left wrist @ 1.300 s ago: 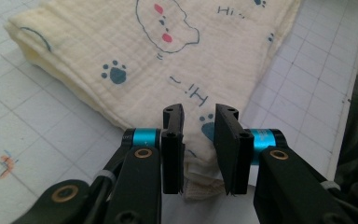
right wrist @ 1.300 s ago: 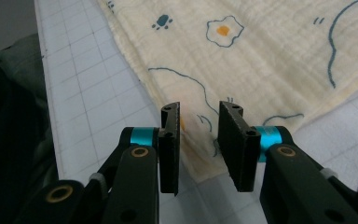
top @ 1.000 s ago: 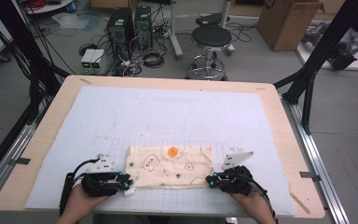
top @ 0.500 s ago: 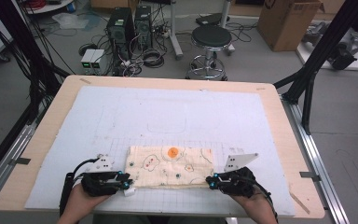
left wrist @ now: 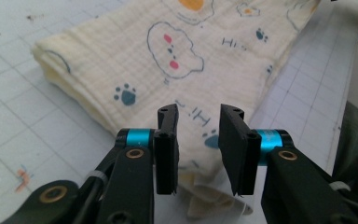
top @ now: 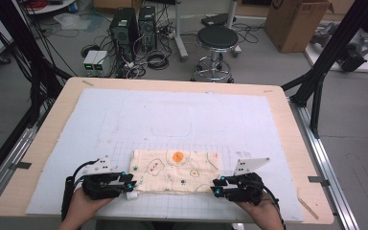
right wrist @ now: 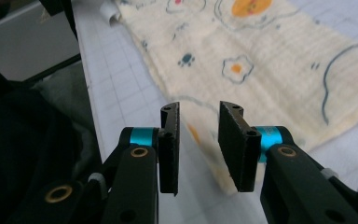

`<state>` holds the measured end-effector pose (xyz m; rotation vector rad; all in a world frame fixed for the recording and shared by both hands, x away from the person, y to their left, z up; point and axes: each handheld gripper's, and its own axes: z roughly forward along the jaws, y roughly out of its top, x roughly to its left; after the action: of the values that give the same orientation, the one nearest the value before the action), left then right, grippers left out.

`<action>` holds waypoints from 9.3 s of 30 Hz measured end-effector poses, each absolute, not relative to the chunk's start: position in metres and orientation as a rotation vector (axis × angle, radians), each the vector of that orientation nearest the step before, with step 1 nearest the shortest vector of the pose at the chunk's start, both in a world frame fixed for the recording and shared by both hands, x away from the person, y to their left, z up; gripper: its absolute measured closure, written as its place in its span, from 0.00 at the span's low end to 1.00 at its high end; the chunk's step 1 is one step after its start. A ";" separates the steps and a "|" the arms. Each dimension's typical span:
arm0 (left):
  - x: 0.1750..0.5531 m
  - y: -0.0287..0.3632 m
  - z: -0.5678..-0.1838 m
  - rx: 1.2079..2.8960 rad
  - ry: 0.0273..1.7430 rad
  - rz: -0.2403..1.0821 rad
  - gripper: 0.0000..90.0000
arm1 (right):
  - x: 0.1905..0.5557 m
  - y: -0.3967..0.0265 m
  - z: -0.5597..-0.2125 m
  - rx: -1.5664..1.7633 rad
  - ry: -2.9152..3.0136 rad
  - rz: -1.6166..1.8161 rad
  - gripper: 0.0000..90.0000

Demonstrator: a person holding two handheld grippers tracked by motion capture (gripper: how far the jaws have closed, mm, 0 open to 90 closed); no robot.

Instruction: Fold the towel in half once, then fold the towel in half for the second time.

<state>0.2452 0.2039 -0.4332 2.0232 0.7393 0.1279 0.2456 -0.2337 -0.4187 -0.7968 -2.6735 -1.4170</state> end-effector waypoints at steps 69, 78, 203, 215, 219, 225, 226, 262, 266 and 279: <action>0.340 0.147 -0.441 2.105 0.890 0.249 0.99 | 0.356 -0.160 -0.438 -1.041 -2.774 -1.223 1.00; 0.335 0.166 -0.441 2.102 0.917 0.282 0.98 | 0.351 -0.186 -0.441 -1.104 -2.731 -1.262 0.99; 0.320 0.201 -0.406 1.921 0.879 0.356 0.50 | 0.340 -0.233 -0.405 -1.242 -2.695 -1.461 0.43; 0.336 0.202 -0.423 1.957 0.941 0.310 0.55 | 0.354 -0.228 -0.427 -1.247 -2.682 -1.311 0.60; 0.339 0.201 -0.428 1.961 0.952 0.296 0.58 | 0.355 -0.228 -0.430 -1.245 -2.667 -1.295 0.61; 0.344 0.198 -0.436 1.998 0.972 0.247 0.63 | 0.355 -0.229 -0.432 -1.249 -2.650 -1.291 0.63; 0.344 0.198 -0.437 2.014 0.971 0.245 0.64 | 0.355 -0.229 -0.433 -1.247 -2.653 -1.289 0.63; 0.345 0.207 -0.429 2.030 0.949 0.307 0.93 | 0.350 -0.213 -0.429 -1.134 -2.716 -1.251 0.94; 0.350 0.211 -0.427 2.007 0.979 0.311 0.93 | 0.356 -0.209 -0.425 -1.137 -2.692 -1.292 0.94; 0.375 0.219 -0.410 1.973 1.015 0.357 0.93 | 0.389 -0.204 -0.412 -1.236 -2.601 -1.361 0.94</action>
<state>0.3752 0.2193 -0.4096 1.9726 1.0150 0.3569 0.3891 -0.2041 -0.4121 -1.2357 -2.6011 -1.3613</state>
